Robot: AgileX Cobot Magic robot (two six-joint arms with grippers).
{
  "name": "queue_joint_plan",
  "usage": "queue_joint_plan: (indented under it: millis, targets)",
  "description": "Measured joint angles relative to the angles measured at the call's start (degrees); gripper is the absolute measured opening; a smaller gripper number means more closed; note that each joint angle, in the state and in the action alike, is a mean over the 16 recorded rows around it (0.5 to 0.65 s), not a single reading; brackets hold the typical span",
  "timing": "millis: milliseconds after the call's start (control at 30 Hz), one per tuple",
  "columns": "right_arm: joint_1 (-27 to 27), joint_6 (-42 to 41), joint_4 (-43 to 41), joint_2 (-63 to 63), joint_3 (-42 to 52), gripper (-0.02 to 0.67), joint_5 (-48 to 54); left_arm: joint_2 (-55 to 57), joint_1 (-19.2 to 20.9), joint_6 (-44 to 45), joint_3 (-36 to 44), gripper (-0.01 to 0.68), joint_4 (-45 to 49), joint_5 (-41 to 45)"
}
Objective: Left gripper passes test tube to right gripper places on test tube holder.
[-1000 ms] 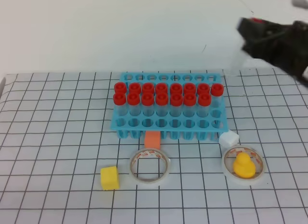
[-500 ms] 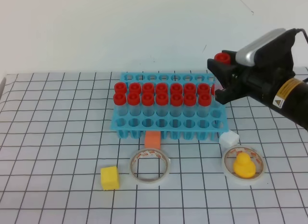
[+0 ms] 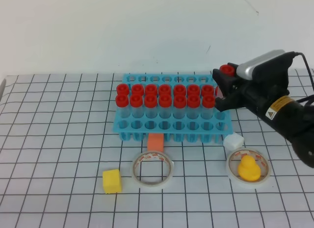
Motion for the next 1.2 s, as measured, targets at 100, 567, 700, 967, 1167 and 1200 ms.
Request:
queue_joint_plan:
  millis: [100,567,700,967,1167,1200]
  targets:
    - [0.0,-1.4,2.0,1.9,0.0,0.281,-2.7,0.0,0.0,0.0,0.0,-0.001,0.0,0.0]
    - [0.0,-4.3,6.1,5.8,0.0,0.281,-6.3,0.0,0.0,0.0,0.0,-0.001,0.0,0.0]
    - [0.0,-4.3,6.1,6.0,0.0,0.281,-5.3,0.0,0.0,0.0,0.0,-0.001,0.0,0.0]
    - [0.0,-4.0,6.1,6.4,0.0,0.281,-4.3,0.0,0.0,0.0,0.0,-0.001,0.0,0.0]
    - [0.0,-3.8,6.1,7.8,0.0,0.281,-7.3,0.0,0.0,0.0,0.0,-0.001,0.0,0.0]
    - [0.0,-3.7,6.1,8.1,0.0,0.281,-8.0,0.0,0.0,0.0,0.0,-0.001,0.0,0.0]
